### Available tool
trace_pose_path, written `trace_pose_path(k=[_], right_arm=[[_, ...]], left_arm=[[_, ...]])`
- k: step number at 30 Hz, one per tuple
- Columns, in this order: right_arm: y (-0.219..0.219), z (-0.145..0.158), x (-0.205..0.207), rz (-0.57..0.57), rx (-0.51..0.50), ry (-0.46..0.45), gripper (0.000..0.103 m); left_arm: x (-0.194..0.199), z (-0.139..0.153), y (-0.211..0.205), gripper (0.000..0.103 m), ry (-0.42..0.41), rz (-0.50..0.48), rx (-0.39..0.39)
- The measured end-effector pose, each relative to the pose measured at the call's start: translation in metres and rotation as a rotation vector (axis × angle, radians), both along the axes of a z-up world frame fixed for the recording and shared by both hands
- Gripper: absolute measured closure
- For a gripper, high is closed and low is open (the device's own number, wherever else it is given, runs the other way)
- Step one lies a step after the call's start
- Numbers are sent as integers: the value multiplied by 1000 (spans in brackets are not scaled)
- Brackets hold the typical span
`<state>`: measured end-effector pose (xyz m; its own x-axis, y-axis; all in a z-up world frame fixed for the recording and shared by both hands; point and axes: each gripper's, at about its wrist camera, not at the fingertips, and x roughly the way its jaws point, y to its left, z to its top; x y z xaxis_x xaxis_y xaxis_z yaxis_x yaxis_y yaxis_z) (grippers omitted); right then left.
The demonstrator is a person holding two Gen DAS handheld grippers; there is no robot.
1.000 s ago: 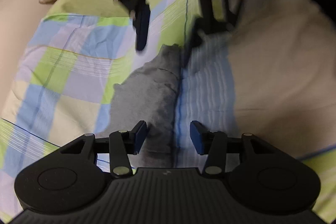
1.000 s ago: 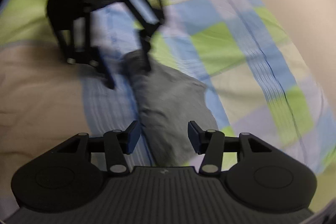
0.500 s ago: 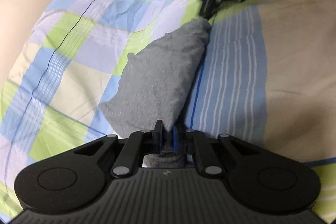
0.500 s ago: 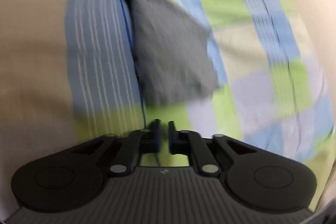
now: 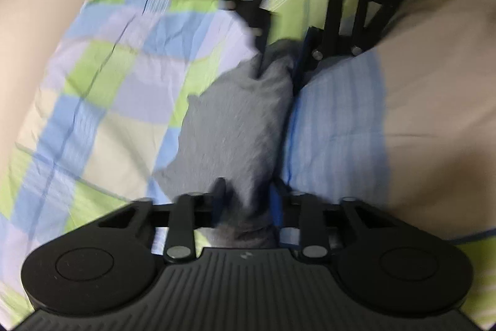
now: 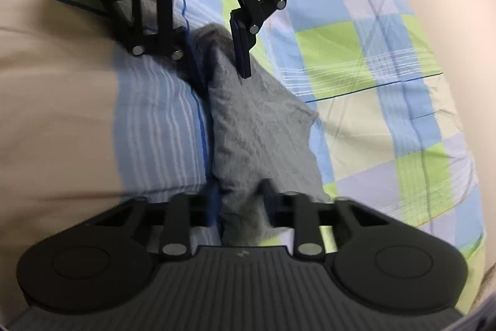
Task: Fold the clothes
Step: 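Grasp the grey garment's end with both grippers and lift it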
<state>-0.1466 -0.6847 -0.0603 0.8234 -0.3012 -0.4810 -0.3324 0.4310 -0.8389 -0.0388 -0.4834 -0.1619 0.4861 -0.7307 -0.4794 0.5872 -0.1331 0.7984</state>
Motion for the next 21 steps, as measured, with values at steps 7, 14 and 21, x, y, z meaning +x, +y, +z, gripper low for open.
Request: trace_pose_path(k=[7,14,21], right_arm=[[-25,-12,-2,-84,23,8,98],[-6,-7,-8,-136,124,21,98],[11,-5,-22,-152,175,33,98]], left_arm=[[-1,1,1,96,48,16,-31],[-10,19,16,95,100,39,-12],[-17,19,31,95,142,74,-20]])
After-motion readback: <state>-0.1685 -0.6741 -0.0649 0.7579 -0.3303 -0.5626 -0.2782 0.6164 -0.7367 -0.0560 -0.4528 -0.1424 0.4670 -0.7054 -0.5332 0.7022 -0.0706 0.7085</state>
